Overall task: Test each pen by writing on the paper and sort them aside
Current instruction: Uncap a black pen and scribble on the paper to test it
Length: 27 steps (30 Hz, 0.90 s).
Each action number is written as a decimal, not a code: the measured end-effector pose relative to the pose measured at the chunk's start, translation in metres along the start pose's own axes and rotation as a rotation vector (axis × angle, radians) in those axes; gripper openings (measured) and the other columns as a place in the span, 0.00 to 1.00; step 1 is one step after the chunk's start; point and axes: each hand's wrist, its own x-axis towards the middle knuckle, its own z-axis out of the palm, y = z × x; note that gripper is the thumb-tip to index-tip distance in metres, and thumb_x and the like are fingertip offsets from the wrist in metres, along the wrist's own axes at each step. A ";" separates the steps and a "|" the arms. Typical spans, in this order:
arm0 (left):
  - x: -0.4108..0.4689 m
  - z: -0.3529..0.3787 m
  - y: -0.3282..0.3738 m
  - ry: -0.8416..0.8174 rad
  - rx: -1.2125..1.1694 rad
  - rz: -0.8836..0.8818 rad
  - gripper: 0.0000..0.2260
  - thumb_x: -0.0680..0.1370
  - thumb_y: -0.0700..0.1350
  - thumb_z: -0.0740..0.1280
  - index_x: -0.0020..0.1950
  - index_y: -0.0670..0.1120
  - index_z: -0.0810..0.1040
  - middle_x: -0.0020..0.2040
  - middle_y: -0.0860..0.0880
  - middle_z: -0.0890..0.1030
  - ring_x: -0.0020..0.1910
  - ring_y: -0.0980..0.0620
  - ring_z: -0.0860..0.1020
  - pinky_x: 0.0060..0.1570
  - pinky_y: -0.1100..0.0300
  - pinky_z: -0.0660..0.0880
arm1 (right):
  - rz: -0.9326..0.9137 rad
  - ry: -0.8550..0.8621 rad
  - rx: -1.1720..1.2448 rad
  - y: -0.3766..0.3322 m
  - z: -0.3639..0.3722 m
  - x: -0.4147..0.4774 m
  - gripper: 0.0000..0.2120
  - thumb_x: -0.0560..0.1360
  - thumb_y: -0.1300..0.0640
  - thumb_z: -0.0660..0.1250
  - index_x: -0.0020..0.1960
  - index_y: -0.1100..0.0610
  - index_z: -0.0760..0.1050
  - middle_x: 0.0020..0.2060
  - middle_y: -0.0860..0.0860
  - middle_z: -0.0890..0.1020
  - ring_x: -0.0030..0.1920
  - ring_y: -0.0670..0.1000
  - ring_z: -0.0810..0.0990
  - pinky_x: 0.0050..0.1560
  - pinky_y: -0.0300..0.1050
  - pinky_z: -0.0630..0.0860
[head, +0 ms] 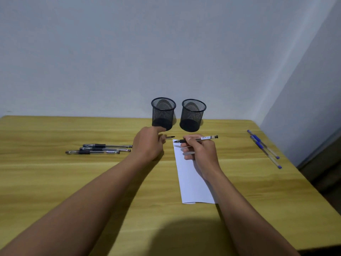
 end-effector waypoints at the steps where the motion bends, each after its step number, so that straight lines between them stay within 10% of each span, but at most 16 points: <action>1: -0.011 -0.005 0.005 0.021 0.025 0.036 0.13 0.78 0.50 0.67 0.63 0.53 0.81 0.56 0.47 0.84 0.54 0.44 0.80 0.50 0.52 0.77 | -0.002 0.007 -0.006 0.001 0.000 0.000 0.06 0.80 0.62 0.68 0.48 0.60 0.83 0.38 0.59 0.84 0.37 0.53 0.80 0.31 0.43 0.76; 6: -0.057 -0.020 0.018 -0.139 0.095 0.225 0.17 0.73 0.64 0.65 0.49 0.52 0.81 0.57 0.51 0.83 0.63 0.44 0.76 0.54 0.51 0.74 | -0.021 0.034 -0.083 0.002 -0.002 0.001 0.04 0.77 0.62 0.71 0.44 0.59 0.83 0.34 0.56 0.81 0.38 0.53 0.79 0.34 0.47 0.76; 11: -0.062 -0.017 0.014 -0.368 0.229 0.170 0.29 0.74 0.68 0.62 0.72 0.58 0.72 0.75 0.50 0.69 0.77 0.45 0.61 0.73 0.42 0.60 | -0.059 -0.008 -0.242 -0.001 -0.004 -0.006 0.07 0.77 0.61 0.71 0.41 0.61 0.80 0.29 0.56 0.80 0.32 0.53 0.77 0.30 0.47 0.72; 18: -0.065 -0.014 0.013 -0.378 0.233 0.145 0.30 0.75 0.68 0.61 0.75 0.58 0.66 0.79 0.51 0.63 0.79 0.46 0.57 0.75 0.39 0.53 | -0.069 -0.038 -0.391 0.009 -0.008 -0.005 0.06 0.67 0.51 0.72 0.34 0.52 0.81 0.32 0.56 0.83 0.40 0.64 0.84 0.44 0.69 0.81; 27: -0.061 -0.015 0.015 -0.421 0.271 0.140 0.32 0.76 0.68 0.60 0.76 0.57 0.65 0.79 0.51 0.60 0.79 0.46 0.55 0.74 0.38 0.52 | -0.135 -0.022 -0.499 0.009 -0.009 -0.007 0.08 0.73 0.50 0.73 0.38 0.53 0.82 0.33 0.51 0.85 0.41 0.57 0.86 0.45 0.66 0.83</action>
